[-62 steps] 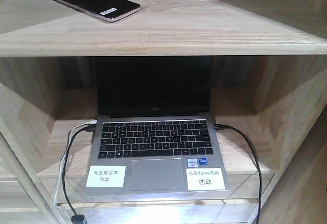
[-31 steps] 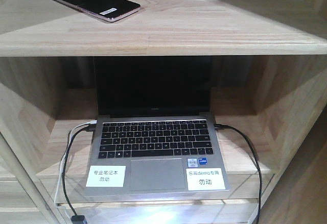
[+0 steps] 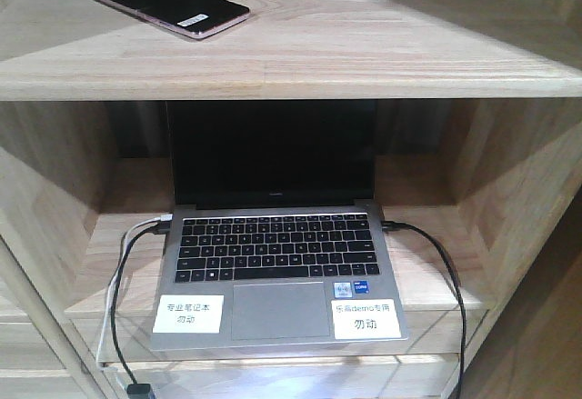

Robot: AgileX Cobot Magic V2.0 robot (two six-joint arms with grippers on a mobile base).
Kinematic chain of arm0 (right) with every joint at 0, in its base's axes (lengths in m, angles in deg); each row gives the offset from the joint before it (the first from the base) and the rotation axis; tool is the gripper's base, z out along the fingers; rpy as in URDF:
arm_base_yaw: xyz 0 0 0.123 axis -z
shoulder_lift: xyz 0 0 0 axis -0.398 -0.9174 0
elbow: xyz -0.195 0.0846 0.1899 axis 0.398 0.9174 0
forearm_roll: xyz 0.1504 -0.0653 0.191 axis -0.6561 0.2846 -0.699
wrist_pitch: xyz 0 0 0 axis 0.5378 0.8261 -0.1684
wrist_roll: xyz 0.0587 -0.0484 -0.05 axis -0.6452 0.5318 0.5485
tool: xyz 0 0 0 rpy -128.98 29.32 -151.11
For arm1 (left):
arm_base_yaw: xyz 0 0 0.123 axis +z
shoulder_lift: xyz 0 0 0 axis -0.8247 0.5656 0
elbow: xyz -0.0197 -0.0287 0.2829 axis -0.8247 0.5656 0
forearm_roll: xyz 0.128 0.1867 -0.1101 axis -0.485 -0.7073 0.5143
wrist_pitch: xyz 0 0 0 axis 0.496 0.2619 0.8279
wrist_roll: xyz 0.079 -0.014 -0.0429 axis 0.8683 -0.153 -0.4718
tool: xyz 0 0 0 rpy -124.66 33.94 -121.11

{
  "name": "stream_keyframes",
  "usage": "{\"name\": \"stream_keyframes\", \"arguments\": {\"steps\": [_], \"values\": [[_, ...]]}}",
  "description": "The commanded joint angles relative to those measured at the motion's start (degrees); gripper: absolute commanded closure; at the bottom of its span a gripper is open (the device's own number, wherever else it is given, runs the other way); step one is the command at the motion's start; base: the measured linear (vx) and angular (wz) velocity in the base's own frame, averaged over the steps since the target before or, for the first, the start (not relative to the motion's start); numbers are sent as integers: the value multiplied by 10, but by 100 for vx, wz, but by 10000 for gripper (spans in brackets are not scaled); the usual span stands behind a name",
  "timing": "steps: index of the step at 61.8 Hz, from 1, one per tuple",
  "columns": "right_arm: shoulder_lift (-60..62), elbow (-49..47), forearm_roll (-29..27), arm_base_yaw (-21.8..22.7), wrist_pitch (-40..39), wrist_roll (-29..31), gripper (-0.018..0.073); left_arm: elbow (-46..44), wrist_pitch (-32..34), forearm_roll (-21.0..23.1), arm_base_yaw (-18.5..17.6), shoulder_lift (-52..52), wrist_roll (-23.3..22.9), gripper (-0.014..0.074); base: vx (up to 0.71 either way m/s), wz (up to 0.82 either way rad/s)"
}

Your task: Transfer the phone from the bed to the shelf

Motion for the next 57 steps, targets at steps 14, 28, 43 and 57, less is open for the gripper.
{"name": "stream_keyframes", "arguments": {"steps": [14,28,43,57], "values": [[5,4,7,3,-48,0,568,1,42,6,-1,-3,-2,596,0,0],[5,4,7,3,-48,0,568,1,42,6,-1,-3,-2,596,0,0],[5,4,7,3,-48,0,568,1,42,6,-1,-3,-2,596,0,0],[5,4,7,3,-48,0,568,1,42,6,-1,-3,-2,596,0,0]]}}
